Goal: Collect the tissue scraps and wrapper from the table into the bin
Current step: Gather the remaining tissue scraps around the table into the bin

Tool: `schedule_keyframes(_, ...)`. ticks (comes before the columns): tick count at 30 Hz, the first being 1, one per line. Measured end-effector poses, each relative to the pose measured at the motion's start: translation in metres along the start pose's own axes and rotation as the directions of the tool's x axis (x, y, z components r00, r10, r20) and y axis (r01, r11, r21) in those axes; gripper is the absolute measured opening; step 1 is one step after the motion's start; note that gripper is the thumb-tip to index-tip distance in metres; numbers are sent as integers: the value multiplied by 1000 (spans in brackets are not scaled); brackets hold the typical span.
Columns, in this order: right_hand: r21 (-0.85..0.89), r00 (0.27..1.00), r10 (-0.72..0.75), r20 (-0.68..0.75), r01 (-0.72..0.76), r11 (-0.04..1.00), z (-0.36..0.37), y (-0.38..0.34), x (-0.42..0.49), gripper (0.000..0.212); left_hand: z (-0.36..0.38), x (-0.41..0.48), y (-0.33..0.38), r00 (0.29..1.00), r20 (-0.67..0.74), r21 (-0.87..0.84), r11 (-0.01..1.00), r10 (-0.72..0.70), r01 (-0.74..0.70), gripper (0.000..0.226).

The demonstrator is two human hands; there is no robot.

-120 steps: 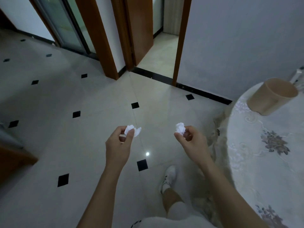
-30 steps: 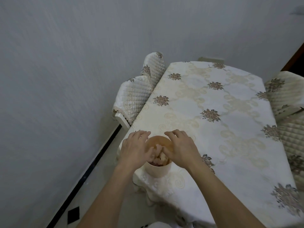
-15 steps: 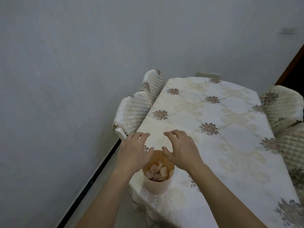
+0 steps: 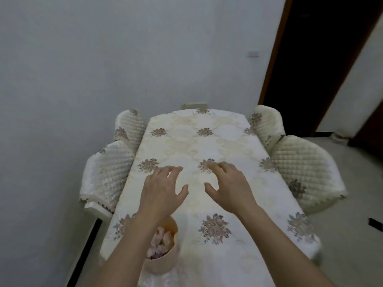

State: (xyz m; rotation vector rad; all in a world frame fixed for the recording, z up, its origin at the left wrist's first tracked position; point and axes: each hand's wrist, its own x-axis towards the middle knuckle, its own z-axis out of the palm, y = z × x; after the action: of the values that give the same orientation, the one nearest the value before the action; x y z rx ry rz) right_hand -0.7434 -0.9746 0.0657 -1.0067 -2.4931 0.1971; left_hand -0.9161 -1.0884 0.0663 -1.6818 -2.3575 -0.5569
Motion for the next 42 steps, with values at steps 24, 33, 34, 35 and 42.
schedule_keyframes(24, -122, 678, 687, -263, -729, 673, -96, 129, -258, 48, 81, -26, 247, 738, 75, -329, 716, 670, -616, 52)
schedule_keyframes(33, -51, 575, 756, -313, -805, 591, -128, 239, -304, 52, 130, -13, 383, 651, 43, -348, 622, 758, -702, 51)
schedule_keyframes(34, -45, 567, 762, -312, -810, 584, -132, 256, -307, 52, 138, -8, 402, 643, 42, -345, 615, 764, -709, 51)
schedule_keyframes(35, -40, 561, 768, -309, -815, 579, -137, 275, -310, 52, 145, -3, 421, 638, 46, -342, 612, 769, -713, 51)
schedule_keyframes(42, -9, 555, 782, -285, -817, 577, -182, 401, -328, 51, 189, 29, 550, 650, 45, -339, 624, 759, -704, 52)
